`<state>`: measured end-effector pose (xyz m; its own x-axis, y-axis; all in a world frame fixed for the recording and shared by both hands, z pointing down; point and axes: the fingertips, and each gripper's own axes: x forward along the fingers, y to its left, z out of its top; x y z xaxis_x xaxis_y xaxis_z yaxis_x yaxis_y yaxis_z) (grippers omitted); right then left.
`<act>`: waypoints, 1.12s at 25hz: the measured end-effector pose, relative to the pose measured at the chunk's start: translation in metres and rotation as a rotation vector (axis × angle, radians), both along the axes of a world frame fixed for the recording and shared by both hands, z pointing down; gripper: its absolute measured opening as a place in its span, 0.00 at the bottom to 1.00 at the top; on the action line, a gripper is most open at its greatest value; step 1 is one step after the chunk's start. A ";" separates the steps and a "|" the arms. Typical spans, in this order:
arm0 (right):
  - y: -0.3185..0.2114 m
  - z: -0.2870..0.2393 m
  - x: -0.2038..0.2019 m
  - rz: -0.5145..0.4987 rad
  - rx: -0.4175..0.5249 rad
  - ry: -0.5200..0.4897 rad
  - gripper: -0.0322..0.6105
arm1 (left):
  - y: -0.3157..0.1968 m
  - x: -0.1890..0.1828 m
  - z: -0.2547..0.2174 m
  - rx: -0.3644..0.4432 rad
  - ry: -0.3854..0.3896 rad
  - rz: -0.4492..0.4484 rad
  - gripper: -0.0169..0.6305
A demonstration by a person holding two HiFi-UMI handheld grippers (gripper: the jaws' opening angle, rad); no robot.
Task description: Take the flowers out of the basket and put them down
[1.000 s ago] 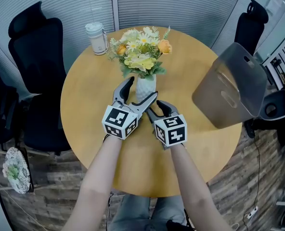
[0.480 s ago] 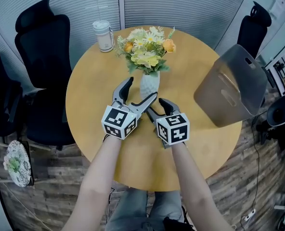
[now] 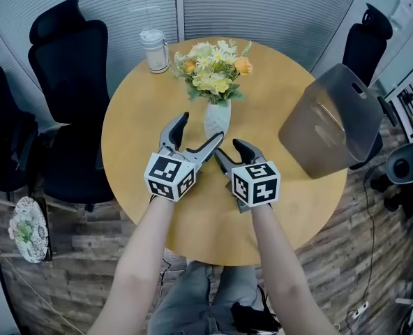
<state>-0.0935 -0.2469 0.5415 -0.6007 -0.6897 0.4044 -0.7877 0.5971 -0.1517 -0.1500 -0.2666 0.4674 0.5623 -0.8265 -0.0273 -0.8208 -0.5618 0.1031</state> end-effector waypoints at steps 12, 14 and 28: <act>0.019 -0.044 0.005 -0.001 0.071 -0.018 0.45 | 0.019 -0.006 -0.033 0.012 0.004 -0.027 0.65; 0.023 -0.050 0.006 -0.006 0.077 -0.022 0.44 | 0.022 -0.007 -0.035 0.008 0.002 -0.030 0.63; 0.043 -0.103 0.015 0.010 0.167 -0.033 0.33 | 0.042 -0.002 -0.066 0.030 -0.040 -0.025 0.41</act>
<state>-0.0789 -0.2043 0.4382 -0.6048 -0.7514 0.2638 -0.7897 0.6086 -0.0772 -0.1517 -0.2251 0.4009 0.5429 -0.8392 -0.0302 -0.8376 -0.5438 0.0529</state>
